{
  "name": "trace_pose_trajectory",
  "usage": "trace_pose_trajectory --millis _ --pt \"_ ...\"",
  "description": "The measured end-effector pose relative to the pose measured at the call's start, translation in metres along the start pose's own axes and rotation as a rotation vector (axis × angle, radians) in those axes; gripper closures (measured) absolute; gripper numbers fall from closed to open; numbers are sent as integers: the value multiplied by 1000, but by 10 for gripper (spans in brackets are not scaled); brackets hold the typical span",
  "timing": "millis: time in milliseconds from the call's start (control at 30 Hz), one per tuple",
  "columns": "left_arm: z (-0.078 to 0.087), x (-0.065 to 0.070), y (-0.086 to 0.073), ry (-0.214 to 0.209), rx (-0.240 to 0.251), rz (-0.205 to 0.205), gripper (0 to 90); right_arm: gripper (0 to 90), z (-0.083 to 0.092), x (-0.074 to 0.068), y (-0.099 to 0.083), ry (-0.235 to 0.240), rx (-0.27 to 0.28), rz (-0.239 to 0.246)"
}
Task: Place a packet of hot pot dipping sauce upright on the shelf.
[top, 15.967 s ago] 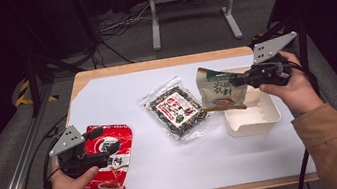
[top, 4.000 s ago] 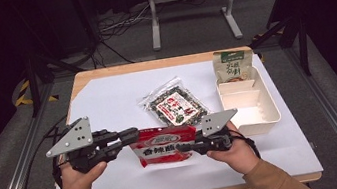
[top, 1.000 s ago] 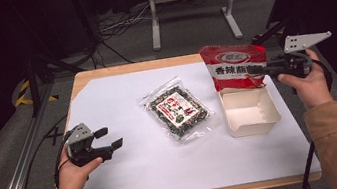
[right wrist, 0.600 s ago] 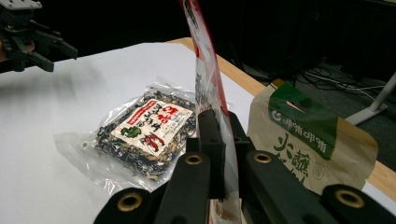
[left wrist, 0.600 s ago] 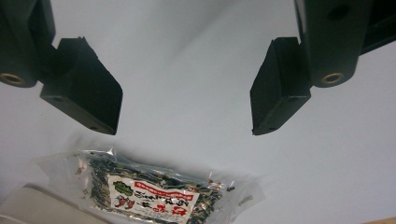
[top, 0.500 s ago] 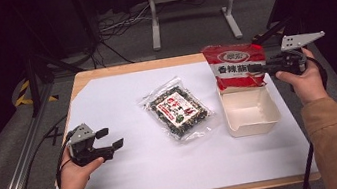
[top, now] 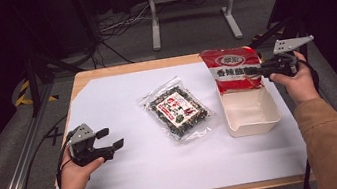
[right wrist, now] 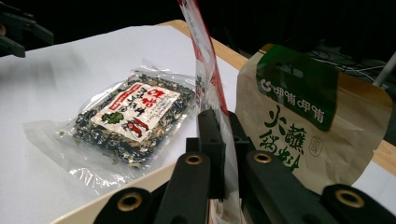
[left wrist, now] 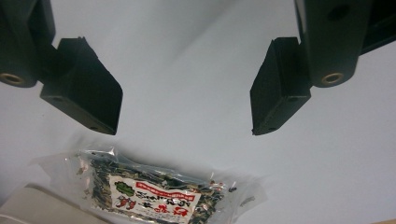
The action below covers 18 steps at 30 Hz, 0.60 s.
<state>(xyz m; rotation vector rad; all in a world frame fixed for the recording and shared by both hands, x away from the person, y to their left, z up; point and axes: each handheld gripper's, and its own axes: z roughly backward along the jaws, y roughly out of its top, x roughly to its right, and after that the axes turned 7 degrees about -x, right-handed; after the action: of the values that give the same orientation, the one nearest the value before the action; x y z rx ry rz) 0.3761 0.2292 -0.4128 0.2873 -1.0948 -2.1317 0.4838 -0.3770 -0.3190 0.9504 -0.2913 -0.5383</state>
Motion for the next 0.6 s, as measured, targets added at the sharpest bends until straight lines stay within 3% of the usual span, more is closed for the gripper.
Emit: trace_pose_trajectory --millis 200,433,600 --pt "0 0 0 -8 0 5 263 895 -11 3 -5 -37 -45 16" --pt "-1 0 0 -10 -2 2 263 890 -15 6 -12 -83 -52 33" --pt "-2 2 0 -15 -1 9 263 879 -17 4 -14 -140 -86 64"
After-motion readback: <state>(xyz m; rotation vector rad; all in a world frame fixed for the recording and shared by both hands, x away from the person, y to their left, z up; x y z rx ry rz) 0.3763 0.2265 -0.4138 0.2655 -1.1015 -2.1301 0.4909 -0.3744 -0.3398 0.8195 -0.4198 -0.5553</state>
